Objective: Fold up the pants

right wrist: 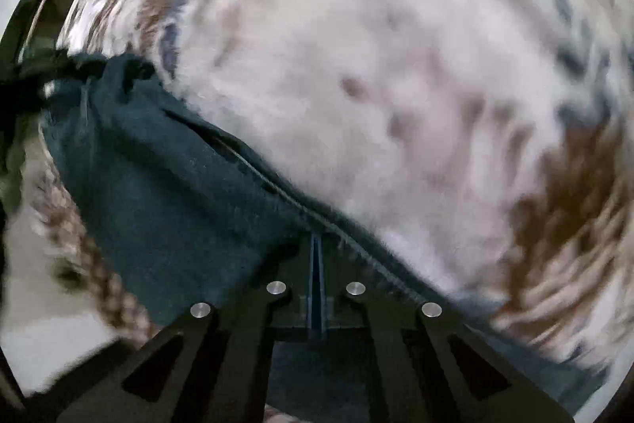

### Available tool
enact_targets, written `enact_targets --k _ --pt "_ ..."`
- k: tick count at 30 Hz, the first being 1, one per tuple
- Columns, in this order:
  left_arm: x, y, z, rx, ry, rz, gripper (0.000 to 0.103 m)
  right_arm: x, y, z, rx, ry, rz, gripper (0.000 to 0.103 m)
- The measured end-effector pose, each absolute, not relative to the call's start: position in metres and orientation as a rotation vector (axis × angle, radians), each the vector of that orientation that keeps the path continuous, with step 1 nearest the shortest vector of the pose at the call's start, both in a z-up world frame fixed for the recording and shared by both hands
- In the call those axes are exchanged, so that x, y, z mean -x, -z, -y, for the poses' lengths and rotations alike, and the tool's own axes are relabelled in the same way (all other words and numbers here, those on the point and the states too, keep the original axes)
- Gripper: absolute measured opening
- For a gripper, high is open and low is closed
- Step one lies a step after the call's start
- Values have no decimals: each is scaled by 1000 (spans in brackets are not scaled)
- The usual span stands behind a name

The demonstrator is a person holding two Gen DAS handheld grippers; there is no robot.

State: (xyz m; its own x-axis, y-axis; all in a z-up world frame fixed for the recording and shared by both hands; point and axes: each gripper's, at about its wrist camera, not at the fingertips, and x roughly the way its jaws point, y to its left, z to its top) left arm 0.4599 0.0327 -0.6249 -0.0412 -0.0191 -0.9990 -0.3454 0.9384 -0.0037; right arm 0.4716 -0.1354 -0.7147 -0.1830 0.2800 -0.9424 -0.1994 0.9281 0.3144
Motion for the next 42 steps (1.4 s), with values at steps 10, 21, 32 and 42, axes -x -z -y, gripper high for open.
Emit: enact_targets --k 10,21,32,42 --pt "-453 593 -50 455 -212 -1671 85 -542 690 77 -647 -715 -1635 62" --pt "-459 594 -116 746 -287 -1751 85 -529 705 -1 -490 -748 -1593 7" --pt "-451 639 -120 792 -348 -1963 85 -462 631 -35 -306 -897 -1419 6" --pt "-439 629 -104 591 -294 -1819 30 -470 657 -34 -409 -876 -1529 9"
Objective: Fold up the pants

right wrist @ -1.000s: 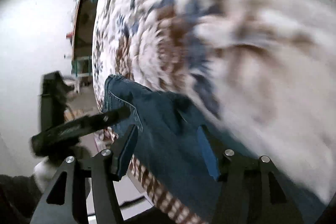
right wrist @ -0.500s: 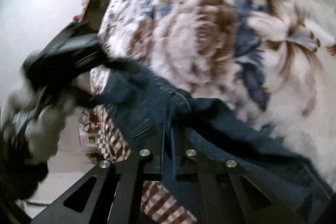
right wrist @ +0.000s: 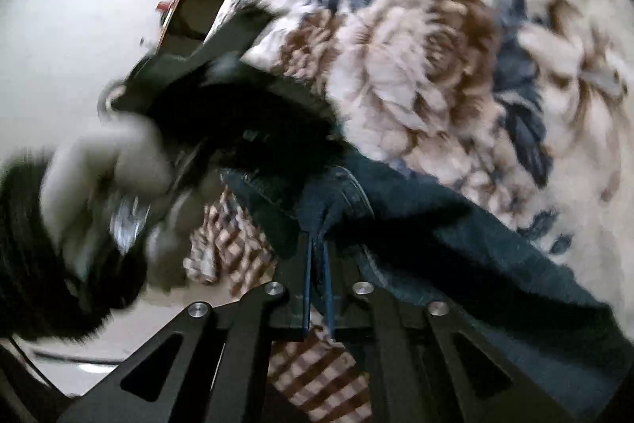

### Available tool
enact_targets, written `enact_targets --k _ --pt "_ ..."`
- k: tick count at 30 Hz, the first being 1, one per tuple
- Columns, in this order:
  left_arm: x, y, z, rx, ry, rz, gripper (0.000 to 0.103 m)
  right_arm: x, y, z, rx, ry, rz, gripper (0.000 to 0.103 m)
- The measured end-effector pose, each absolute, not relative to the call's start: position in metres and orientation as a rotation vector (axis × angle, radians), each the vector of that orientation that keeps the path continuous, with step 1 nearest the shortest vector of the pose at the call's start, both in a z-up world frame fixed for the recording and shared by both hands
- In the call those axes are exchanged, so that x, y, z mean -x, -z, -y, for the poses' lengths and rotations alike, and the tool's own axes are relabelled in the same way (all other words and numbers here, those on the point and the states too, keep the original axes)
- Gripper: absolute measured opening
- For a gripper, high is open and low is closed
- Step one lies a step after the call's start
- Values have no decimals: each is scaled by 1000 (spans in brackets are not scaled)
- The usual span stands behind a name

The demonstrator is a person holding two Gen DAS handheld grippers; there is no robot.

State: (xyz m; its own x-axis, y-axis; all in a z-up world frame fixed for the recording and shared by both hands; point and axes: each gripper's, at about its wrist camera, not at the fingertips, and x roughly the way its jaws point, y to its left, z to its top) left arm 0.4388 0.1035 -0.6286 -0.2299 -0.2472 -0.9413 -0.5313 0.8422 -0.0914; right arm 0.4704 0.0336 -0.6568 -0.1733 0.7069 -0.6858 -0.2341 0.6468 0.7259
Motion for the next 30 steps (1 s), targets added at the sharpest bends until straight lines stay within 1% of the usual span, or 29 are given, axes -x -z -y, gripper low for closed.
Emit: enact_targets --k 1,2,3,5,6,7,9,10,12,15,17,19,21,22,23,24,25,26,28,30 --pt "-436 626 -103 590 -287 -1807 30 -475 662 -29 -453 -876 -1554 10" --pt "-432 623 -104 601 -283 -1789 28 -478 667 -25 -480 -870 -1577 16" --pt "-431 620 -104 608 -280 -1783 27 -481 672 -21 -503 -863 -1600 19" --pt "-427 615 -104 635 -274 -1772 27 -486 675 -14 -525 -856 -1621 35" --pt "-424 611 -108 659 -270 -1770 26 -488 676 -11 -539 -855 -1630 38" --pt "-422 609 -111 666 -263 -1771 26 -491 676 -10 -555 -866 -1638 44" --pt "-417 602 -114 700 -256 -1765 25 -496 677 -11 -604 -903 -1653 57" --pt "-415 599 -117 709 -245 -1766 25 -498 680 -14 -629 -935 -1675 65" --pt "-414 597 -121 725 -234 -1758 25 -502 689 -22 -650 -964 -1717 66" --pt "-409 592 -134 764 -224 -1749 25 -508 715 -41 -696 -988 -1803 66" --pt "-415 597 -137 785 -208 -1749 25 -512 734 -59 -758 -1040 -1852 68" --pt "-419 601 -134 810 -191 -1752 27 -515 749 -75 -770 -1069 -1880 68" --pt "-421 606 -142 865 -185 -1747 33 -518 762 -85 -766 -1052 -1901 70" --pt "-419 606 -149 913 -173 -1728 34 -520 766 -84 -775 -1032 -1901 69" --pt "-418 604 -153 944 -165 -1713 37 -522 769 -80 -810 -1013 -1902 59" --pt "-416 601 -159 976 -153 -1695 43 -525 771 -71 -882 -994 -1894 53" --pt "-413 597 -166 1018 -131 -1670 45 -530 771 -55 -979 -980 -1861 41" --pt "-409 592 -172 1048 -115 -1650 49 -534 770 -39 -1059 -961 -1826 36" --pt "-404 585 -186 1090 -92 -1619 49 -544 770 -3 -1196 -878 -1755 37" --pt "-400 581 -198 1060 -99 -1607 49 -548 774 3 -1201 -855 -1775 37"
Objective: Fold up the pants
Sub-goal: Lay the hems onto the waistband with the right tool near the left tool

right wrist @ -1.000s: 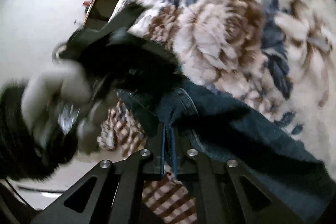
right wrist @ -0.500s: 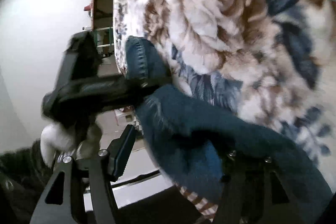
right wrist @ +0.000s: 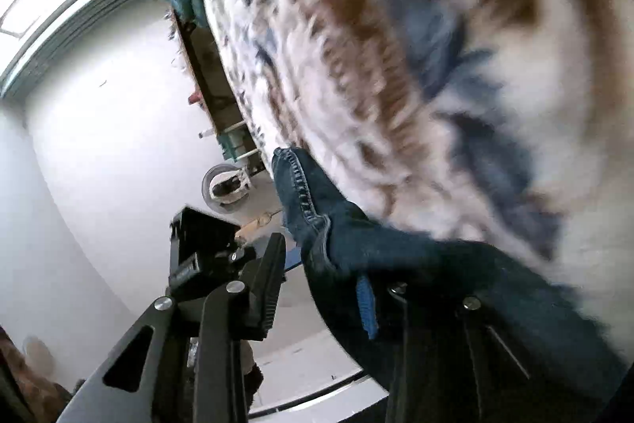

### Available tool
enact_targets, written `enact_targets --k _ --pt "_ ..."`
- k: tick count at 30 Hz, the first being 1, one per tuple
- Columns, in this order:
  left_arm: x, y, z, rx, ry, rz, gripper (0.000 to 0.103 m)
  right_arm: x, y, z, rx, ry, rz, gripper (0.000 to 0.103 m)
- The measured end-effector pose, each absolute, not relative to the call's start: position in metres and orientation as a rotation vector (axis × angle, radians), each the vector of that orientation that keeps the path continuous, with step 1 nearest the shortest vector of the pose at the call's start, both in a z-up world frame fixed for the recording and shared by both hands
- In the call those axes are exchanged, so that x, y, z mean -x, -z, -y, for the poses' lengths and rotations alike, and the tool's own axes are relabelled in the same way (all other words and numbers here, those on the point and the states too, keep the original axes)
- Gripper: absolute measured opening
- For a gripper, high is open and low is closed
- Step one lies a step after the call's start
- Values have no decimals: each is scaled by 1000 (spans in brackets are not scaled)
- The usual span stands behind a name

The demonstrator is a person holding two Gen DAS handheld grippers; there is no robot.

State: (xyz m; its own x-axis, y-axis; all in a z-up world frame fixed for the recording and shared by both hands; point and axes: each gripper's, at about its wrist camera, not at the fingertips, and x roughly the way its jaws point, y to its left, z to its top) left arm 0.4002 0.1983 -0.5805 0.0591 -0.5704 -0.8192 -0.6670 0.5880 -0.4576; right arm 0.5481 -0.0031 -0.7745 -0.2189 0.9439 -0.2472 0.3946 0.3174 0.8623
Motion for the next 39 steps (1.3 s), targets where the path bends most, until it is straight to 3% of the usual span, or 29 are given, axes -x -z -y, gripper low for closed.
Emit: enact_targets --k 3,4,5,7,9,10,13,15,18,19,20,21,22,24,26,35,36,38,39 --pt "-400 583 -209 999 -153 -1583 49 -547 780 -19 -1165 -919 -1862 46" --pt "-402 587 -214 977 -170 -1575 49 -545 779 -30 -1131 -945 -1888 61" --pt "-404 592 -216 954 -182 -1577 49 -543 779 -39 -1105 -957 -1911 68" --pt "-407 605 -220 941 -172 -1593 49 -541 786 -61 -1038 -936 -1957 69" --pt "-410 617 -220 902 -171 -1613 49 -544 789 -71 -945 -874 -1976 59" --pt "-410 619 -219 892 -169 -1616 49 -547 787 -69 -912 -835 -1983 41" --pt "-410 621 -218 889 -165 -1614 49 -561 772 -29 -1003 -757 -1881 18" --pt "-409 620 -218 902 -150 -1603 49 -568 763 0 -1101 -719 -1818 18" --pt "-407 617 -218 891 -152 -1608 49 -566 757 -2 -1023 -745 -1866 20" --pt "-406 617 -219 895 -153 -1608 49 -563 755 -8 -996 -752 -1884 27" --pt "-405 616 -220 901 -152 -1608 49 -567 755 -18 -977 -759 -1897 42" --pt "-405 616 -221 905 -152 -1608 49 -567 758 -27 -960 -769 -1909 48" --pt "-406 616 -220 902 -158 -1608 49 -566 761 -42 -917 -771 -1924 49" --pt "-407 616 -223 882 -166 -1612 49 -571 761 -50 -779 -700 -1949 25" --pt "-407 617 -226 902 -158 -1609 48 -585 757 -34 -826 -595 -1930 19" --pt "-403 607 -226 907 -158 -1608 48 -589 715 44 -820 -478 -1800 20" --pt "-402 603 -225 907 -155 -1603 48 -588 711 43 -780 -528 -1800 22" --pt "-402 592 -222 904 -143 -1589 48 -579 707 29 -665 -597 -1822 45" --pt "-404 588 -220 899 -136 -1580 49 -575 707 17 -603 -622 -1833 46"
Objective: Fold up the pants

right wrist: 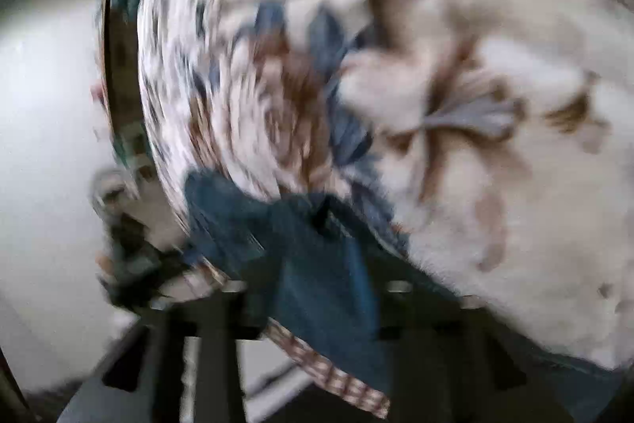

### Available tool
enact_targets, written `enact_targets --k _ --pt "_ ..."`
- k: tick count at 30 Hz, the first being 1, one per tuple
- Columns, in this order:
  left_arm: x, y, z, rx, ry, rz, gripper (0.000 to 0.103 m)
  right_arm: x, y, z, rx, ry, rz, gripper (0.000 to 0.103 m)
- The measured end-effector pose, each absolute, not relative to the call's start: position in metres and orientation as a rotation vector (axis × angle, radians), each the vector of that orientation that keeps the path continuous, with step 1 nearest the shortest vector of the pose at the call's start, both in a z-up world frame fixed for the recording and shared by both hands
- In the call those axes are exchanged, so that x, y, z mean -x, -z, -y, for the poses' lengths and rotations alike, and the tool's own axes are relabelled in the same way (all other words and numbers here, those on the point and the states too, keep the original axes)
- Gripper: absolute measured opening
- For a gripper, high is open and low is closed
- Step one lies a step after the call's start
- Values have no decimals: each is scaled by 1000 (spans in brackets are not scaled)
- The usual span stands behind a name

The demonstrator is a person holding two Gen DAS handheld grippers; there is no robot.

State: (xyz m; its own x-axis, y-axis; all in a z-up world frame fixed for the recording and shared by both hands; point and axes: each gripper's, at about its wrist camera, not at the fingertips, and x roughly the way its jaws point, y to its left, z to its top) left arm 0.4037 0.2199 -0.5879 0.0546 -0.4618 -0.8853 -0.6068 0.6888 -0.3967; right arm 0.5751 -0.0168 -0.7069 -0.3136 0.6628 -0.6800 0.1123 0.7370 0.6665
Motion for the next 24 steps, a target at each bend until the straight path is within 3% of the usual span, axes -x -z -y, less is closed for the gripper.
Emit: enact_targets --k 1,3,4,7,10,12,13,14,18,19,20,21,24 --pt "-406 583 -218 886 -132 -1571 49 -572 708 7 -540 -636 -1841 45" --pt "-411 577 -218 858 -135 -1556 49 -561 716 -3 -402 -634 -1868 9" --pt "-414 574 -220 845 -142 -1547 49 -559 718 -5 -320 -579 -1863 3" --pt "-420 564 -236 817 -187 -1493 49 -557 714 -4 -327 -522 -1860 3" --pt "-430 561 -253 778 -225 -1456 51 -548 701 -21 -252 -527 -1834 13" --pt "-441 565 -262 745 -237 -1444 59 -544 694 -32 -232 -513 -1828 37" --pt "-450 572 -264 708 -238 -1462 60 -543 692 -35 -229 -497 -1811 55" --pt "-459 580 -264 688 -231 -1484 60 -543 689 -39 -236 -490 -1784 60" --pt "-490 620 -254 608 -141 -1600 58 -548 698 -31 -323 -465 -1797 60" --pt "-494 626 -248 574 -127 -1609 50 -550 702 -30 -338 -442 -1801 60" --pt "-494 625 -242 547 -108 -1603 28 -551 705 -26 -346 -433 -1806 60" --pt "-494 620 -234 494 -83 -1597 24 -552 708 -24 -361 -424 -1809 60" --pt "-487 598 -213 239 -106 -1541 24 -554 709 -18 -397 -417 -1800 60"
